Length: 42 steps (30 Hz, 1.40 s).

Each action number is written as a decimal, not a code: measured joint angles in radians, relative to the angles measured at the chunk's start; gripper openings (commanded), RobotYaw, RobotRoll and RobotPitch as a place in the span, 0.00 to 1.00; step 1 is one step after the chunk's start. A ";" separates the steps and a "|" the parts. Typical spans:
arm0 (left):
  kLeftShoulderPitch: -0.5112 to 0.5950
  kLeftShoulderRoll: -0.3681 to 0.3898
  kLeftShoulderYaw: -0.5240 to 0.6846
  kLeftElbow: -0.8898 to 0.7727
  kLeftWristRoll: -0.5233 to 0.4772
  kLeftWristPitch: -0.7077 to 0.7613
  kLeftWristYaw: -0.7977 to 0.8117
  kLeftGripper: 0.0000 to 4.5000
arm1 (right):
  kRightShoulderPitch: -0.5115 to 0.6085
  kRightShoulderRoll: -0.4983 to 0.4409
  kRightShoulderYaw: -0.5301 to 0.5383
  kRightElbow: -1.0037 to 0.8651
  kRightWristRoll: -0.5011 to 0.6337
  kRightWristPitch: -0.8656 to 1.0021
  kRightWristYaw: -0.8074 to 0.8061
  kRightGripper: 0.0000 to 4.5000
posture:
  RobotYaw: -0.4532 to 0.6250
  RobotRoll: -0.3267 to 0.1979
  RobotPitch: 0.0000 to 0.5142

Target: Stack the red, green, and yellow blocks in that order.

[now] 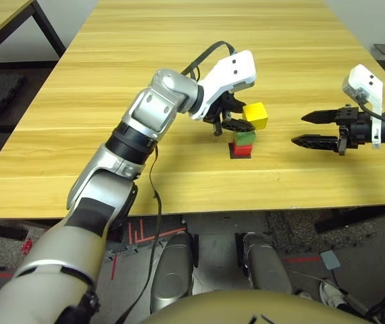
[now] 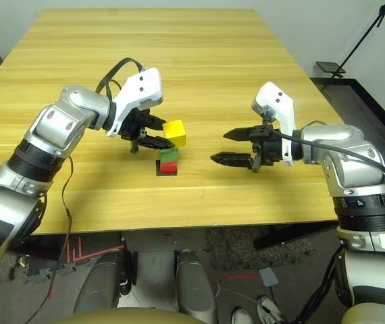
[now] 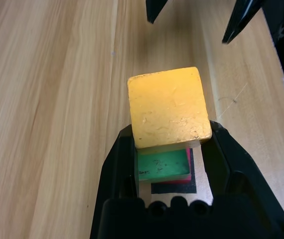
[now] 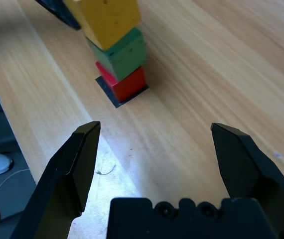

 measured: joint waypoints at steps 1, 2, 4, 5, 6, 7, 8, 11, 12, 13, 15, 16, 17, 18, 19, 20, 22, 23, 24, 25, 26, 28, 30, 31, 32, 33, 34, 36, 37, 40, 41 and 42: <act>0.000 -0.002 0.000 0.007 0.002 -0.005 -0.001 0.43 | 0.003 -0.002 -0.001 -0.005 0.003 0.002 -0.002 1.00 | 0.50 0.44 0.17; 0.000 -0.002 0.000 0.016 0.004 -0.011 -0.001 0.43 | 0.005 -0.003 -0.002 -0.009 0.006 0.004 -0.004 1.00 | 0.50 0.44 0.17; 0.001 -0.002 0.000 0.031 0.010 -0.019 -0.002 0.43 | 0.009 -0.005 -0.004 -0.016 0.008 0.005 -0.008 1.00 | 0.50 0.44 0.17; 0.002 -0.002 0.000 0.037 0.018 -0.027 -0.002 0.43 | 0.011 -0.005 -0.005 -0.017 0.008 0.006 -0.010 1.00 | 0.50 0.44 0.17; 0.003 -0.001 0.000 0.045 0.019 -0.034 -0.002 0.43 | 0.013 -0.006 -0.005 -0.018 0.009 0.006 -0.011 1.00 | 0.50 0.44 0.17; 0.004 -0.001 0.000 0.053 0.021 -0.037 -0.003 0.43 | 0.014 -0.006 -0.006 -0.018 0.009 0.007 -0.012 1.00 | 0.50 0.44 0.17; 0.006 0.000 0.000 0.060 0.023 -0.038 -0.003 0.43 | 0.015 -0.006 -0.006 -0.018 0.009 0.008 -0.013 1.00 | 0.50 0.44 0.17; 0.007 0.001 0.000 0.065 0.028 -0.041 -0.005 0.43 | 0.016 -0.006 -0.006 -0.018 0.009 0.008 -0.018 1.00 | 0.51 0.44 0.18; 0.007 0.001 0.000 0.065 0.028 -0.041 -0.006 0.43 | 0.016 -0.006 -0.006 -0.018 0.009 0.008 -0.018 1.00 | 0.51 0.44 0.17; 0.007 0.001 0.000 0.065 0.028 -0.041 -0.008 0.43 | 0.016 -0.006 -0.006 -0.018 0.009 0.008 -0.018 1.00 | 0.51 0.44 0.17; 0.007 0.002 0.000 0.063 0.028 -0.035 -0.015 0.43 | 0.016 -0.006 -0.006 -0.018 0.010 0.008 -0.018 1.00 | 0.51 0.44 0.18; 0.008 0.003 0.000 0.061 0.028 -0.032 -0.017 0.50 | 0.016 -0.006 -0.006 -0.018 0.010 0.008 -0.018 1.00 | 0.52 0.44 0.18; 0.009 0.003 0.000 0.058 0.028 -0.023 -0.018 0.59 | 0.016 -0.006 -0.006 -0.018 0.009 0.008 -0.018 1.00 | 0.52 0.44 0.18; 0.010 0.003 0.000 0.053 0.027 -0.014 -0.019 0.65 | 0.016 -0.006 -0.006 -0.018 0.010 0.008 -0.018 1.00 | 0.52 0.44 0.18; 0.013 0.003 0.000 0.045 0.027 -0.004 -0.019 0.73 | 0.016 -0.006 -0.006 -0.017 0.009 0.008 -0.018 1.00 | 0.52 0.43 0.18; 0.016 0.003 0.000 0.036 0.026 0.007 -0.019 0.81 | 0.016 -0.006 -0.006 -0.017 0.009 0.008 -0.018 1.00 | 0.52 0.43 0.17; 0.022 0.006 0.001 0.001 0.016 0.031 -0.025 0.97 | 0.016 -0.006 -0.006 -0.015 0.009 0.008 -0.018 1.00 | 0.53 0.42 0.17; 0.023 0.010 0.005 -0.026 0.011 0.045 -0.027 0.99 | 0.015 -0.006 -0.006 -0.013 0.009 0.008 -0.018 1.00 | 0.55 0.42 0.17; 0.030 0.016 0.031 -0.079 -0.010 0.079 -0.016 0.99 | 0.010 -0.004 -0.008 -0.004 0.011 0.008 -0.019 1.00 | 0.55 0.42 0.17; 0.033 0.017 0.066 -0.125 -0.030 0.108 -0.002 0.99 | 0.005 -0.002 -0.016 0.008 0.014 0.010 -0.023 1.00 | 0.56 0.42 0.17; 0.039 0.009 0.153 -0.216 -0.067 0.176 0.059 0.99 | -0.019 0.015 -0.051 0.043 0.033 0.016 -0.042 1.00 | 0.56 0.42 0.17; 0.034 -0.017 0.306 -0.351 -0.111 0.270 0.175 0.99 | -0.071 0.043 -0.121 0.110 0.052 0.015 -0.091 1.00 | 0.56 0.39 0.16; 0.059 -0.075 0.469 -0.495 -0.135 0.350 0.334 0.99 | -0.141 0.101 -0.231 0.214 0.070 -0.031 -0.196 1.00 | 0.56 0.38 0.18; 0.100 -0.102 0.531 -0.564 -0.137 0.378 0.409 0.99 | -0.162 0.120 -0.275 0.266 0.072 -0.071 -0.246 1.00 | 0.55 0.37 0.18; 0.161 -0.126 0.576 -0.622 -0.137 0.395 0.469 0.99 | -0.164 0.127 -0.306 0.307 0.066 -0.115 -0.286 1.00 | 0.55 0.37 0.18; 0.263 -0.160 0.627 -0.686 -0.127 0.405 0.550 0.99 | -0.159 0.136 -0.324 0.366 0.045 -0.183 -0.329 1.00 | 0.54 0.36 0.18; 0.373 -0.189 0.651 -0.724 -0.113 0.404 0.613 0.99 | -0.150 0.150 -0.340 0.428 0.028 -0.249 -0.361 1.00 | 0.54 0.35 0.19; 0.554 -0.246 0.678 -0.729 -0.075 0.354 0.722 0.99 | -0.126 0.177 -0.362 0.551 -0.004 -0.380 -0.416 1.00 | 0.53 0.34 0.21; 0.608 -0.275 0.686 -0.727 -0.057 0.312 0.762 0.99 | -0.121 0.189 -0.373 0.600 -0.013 -0.427 -0.437 1.00 | 0.52 0.33 0.23; 0.742 -0.306 0.687 -0.699 0.002 0.042 0.875 0.99 | -0.129 0.233 -0.392 0.755 -0.026 -0.607 -0.477 1.00 | 0.53 0.33 0.24; 0.780 -0.310 0.689 -0.668 0.022 -0.056 0.905 0.99 | -0.132 0.234 -0.401 0.809 -0.032 -0.657 -0.495 1.00 | 0.53 0.32 0.25; 0.808 -0.310 0.692 -0.636 0.036 -0.140 0.929 0.99 | -0.135 0.234 -0.410 0.850 -0.034 -0.699 -0.509 1.00 | 0.53 0.32 0.25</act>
